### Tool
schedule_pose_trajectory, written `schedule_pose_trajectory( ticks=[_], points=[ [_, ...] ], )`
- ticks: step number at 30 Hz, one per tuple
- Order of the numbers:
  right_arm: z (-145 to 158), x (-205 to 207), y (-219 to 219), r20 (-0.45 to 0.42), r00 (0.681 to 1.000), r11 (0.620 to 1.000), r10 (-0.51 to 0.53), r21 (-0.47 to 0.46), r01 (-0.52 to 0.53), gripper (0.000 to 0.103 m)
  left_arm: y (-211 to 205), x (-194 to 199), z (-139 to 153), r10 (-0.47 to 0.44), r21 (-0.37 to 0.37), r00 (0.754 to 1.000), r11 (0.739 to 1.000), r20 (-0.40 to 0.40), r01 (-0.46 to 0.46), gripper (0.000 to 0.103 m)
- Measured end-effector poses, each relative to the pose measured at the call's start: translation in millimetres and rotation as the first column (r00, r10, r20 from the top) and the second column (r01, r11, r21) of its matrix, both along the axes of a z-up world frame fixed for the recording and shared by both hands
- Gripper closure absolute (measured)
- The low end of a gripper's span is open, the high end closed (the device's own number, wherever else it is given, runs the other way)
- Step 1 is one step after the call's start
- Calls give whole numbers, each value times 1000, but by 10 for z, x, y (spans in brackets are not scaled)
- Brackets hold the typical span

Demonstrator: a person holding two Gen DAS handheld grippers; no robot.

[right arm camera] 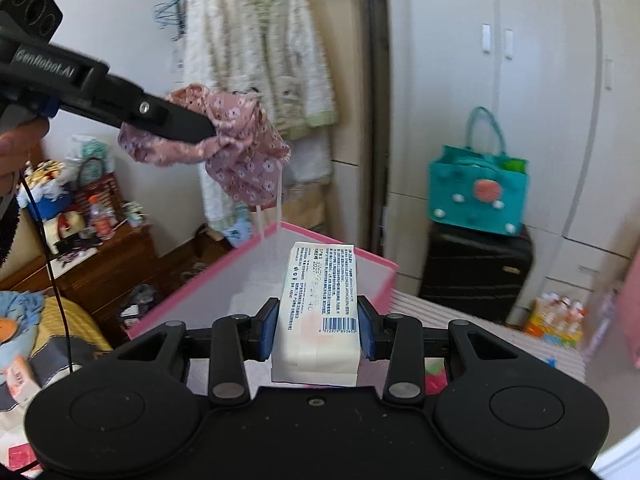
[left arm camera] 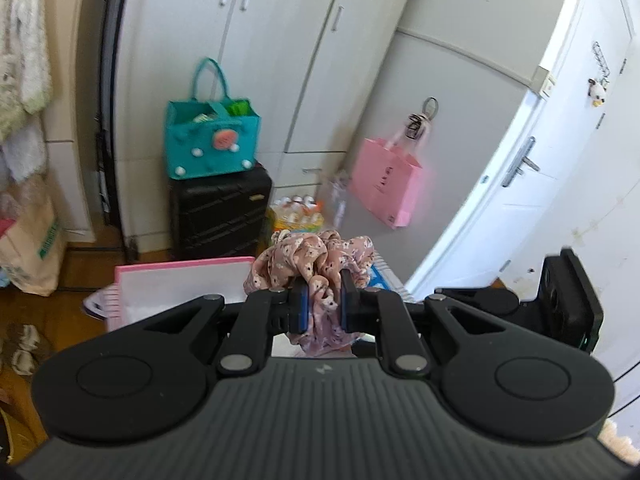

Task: Organize soft objects
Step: 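Lift the scrunchie and soap package and carry both toward the pink box, then lower both items into the pink box and open both grippers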

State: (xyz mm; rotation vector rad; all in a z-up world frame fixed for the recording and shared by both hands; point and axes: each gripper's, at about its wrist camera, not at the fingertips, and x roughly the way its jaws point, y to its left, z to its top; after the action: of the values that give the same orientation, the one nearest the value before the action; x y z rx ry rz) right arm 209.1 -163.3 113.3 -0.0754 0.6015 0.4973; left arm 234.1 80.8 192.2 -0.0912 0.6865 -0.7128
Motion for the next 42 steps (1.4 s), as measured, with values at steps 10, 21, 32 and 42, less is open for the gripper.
schedule_pose_trajectory(
  ticks=[10, 21, 32, 42],
  points=[
    [-275, 729, 553, -98, 988, 992, 119, -28, -122, 59, 297, 299, -444, 94, 67, 995, 994, -30, -91, 90],
    [-919, 1376, 795, -187, 974, 963, 125, -214, -165, 59, 260, 904, -1175, 158, 229, 987, 960, 40, -163, 90],
    [-1217, 1697, 960, -231, 964, 906, 131, -366, -211, 59, -53, 1397, -1636, 102, 353, 994, 932, -40, -82, 90],
    [-1303, 1767, 1062, -212, 969, 855, 128, -471, -216, 56, -216, 1606, -1929, 166, 437, 968, 897, -188, -68, 89]
  ],
)
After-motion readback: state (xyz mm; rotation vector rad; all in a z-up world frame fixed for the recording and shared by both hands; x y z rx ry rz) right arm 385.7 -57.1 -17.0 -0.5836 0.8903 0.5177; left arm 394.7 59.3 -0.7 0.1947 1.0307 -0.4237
